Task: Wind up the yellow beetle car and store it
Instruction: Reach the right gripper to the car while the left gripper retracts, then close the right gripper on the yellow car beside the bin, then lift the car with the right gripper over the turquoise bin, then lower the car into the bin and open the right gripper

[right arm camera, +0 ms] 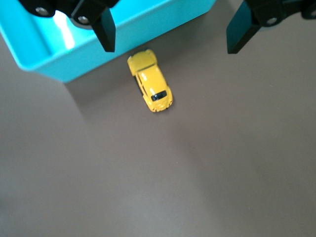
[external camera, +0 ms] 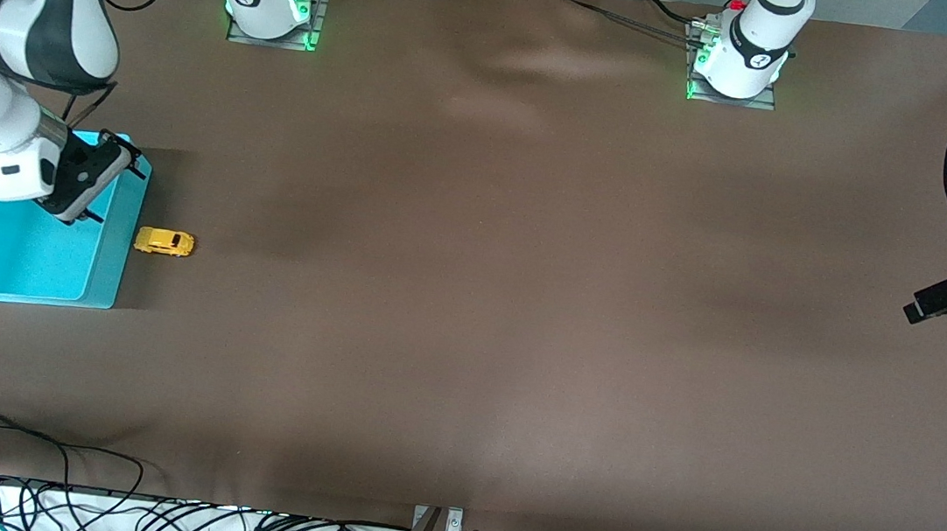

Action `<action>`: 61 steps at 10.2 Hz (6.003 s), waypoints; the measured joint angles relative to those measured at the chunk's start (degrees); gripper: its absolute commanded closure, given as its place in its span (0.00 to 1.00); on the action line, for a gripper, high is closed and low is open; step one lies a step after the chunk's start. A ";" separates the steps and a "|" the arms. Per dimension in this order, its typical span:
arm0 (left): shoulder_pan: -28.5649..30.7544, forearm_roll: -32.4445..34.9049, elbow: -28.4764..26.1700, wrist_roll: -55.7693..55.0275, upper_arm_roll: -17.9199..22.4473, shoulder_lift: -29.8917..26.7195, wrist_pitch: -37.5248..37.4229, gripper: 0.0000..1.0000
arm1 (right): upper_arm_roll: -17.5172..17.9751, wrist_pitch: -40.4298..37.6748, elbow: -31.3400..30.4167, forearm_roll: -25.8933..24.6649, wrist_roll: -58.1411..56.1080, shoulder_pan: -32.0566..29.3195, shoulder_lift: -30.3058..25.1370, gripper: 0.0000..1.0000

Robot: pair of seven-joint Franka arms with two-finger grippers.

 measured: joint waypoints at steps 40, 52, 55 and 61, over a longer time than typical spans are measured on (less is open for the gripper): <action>-12.40 -0.21 -2.78 7.82 13.68 -3.45 -5.77 0.00 | 13.25 -8.70 7.64 -15.18 -80.70 -34.08 10.33 1.00; -12.38 -0.22 -2.80 9.44 13.68 -3.34 -5.77 0.00 | 13.17 0.27 9.25 -19.94 -81.62 -38.66 24.42 0.86; -12.36 -0.22 -2.80 9.48 13.76 -3.34 -5.77 0.00 | 13.18 0.26 9.26 -19.95 -81.62 -39.05 24.76 0.00; -12.35 -0.22 -2.80 9.49 13.82 -3.34 -5.77 0.00 | 15.54 -3.73 10.13 -17.72 -80.27 -39.06 21.50 0.00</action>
